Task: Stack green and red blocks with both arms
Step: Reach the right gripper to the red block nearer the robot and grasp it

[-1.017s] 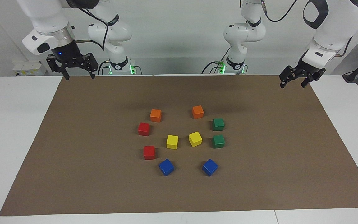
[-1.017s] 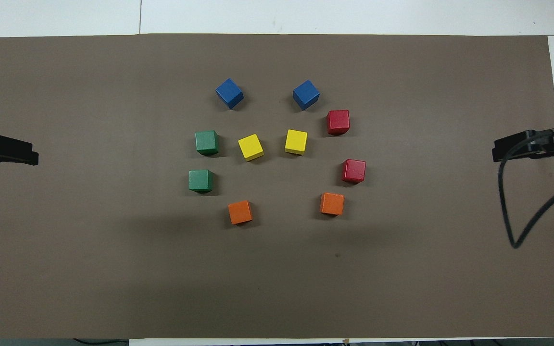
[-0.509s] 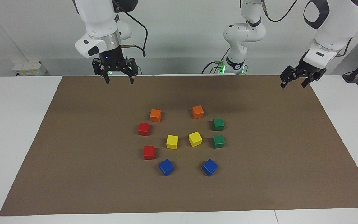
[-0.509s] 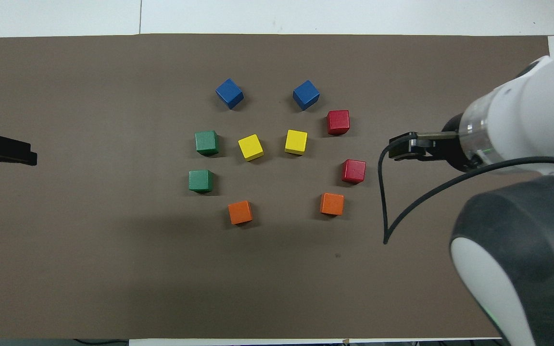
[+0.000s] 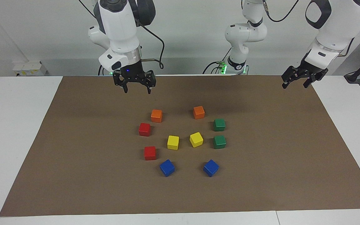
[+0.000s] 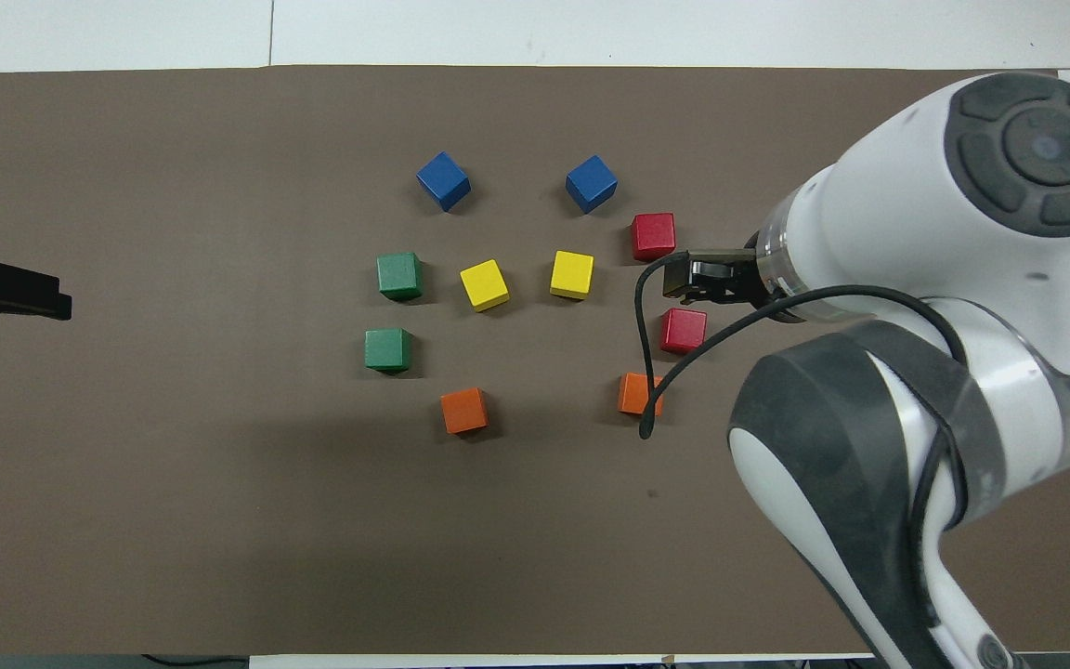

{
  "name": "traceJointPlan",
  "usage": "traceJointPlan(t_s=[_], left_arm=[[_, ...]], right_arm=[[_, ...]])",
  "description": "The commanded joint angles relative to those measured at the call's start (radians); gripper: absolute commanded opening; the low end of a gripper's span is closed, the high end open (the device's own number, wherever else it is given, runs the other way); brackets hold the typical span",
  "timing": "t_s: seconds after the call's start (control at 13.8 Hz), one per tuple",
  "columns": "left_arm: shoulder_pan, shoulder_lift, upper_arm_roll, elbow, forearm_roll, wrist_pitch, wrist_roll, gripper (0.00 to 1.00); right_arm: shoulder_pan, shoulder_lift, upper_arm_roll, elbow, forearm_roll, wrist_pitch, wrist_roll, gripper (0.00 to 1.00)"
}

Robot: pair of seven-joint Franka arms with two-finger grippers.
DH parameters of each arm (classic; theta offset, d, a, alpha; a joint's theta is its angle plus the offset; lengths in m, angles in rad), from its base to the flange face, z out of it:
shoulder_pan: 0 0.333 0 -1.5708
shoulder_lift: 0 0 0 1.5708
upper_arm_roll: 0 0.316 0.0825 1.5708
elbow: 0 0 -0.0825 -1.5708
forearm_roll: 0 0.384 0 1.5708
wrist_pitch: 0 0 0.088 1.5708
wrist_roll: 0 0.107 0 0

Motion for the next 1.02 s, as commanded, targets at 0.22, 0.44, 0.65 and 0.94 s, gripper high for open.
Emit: traceJointPlan(t_s=[0.22, 0.44, 0.65, 0.94], left_arm=[[-0.003, -0.021, 0.001, -0.013, 0.014, -0.001, -0.010, 1.00], [-0.013, -0.021, 0.001, -0.014, 0.014, -0.004, -0.010, 1.00], [-0.016, -0.021, 0.001, -0.013, 0.014, 0.000, -0.010, 1.00], [-0.017, -0.022, 0.001, -0.013, 0.014, -0.001, -0.008, 1.00]], right_arm=[[-0.005, 0.043, -0.004, -0.116, 0.012, 0.177, 0.051, 1.00], [-0.015, 0.057, -0.007, -0.153, 0.000, 0.203, 0.054, 1.00], [-0.032, 0.069, -0.007, -0.183, -0.003, 0.209, 0.095, 1.00], [-0.038, 0.043, -0.007, -0.294, -0.003, 0.289, 0.105, 1.00]])
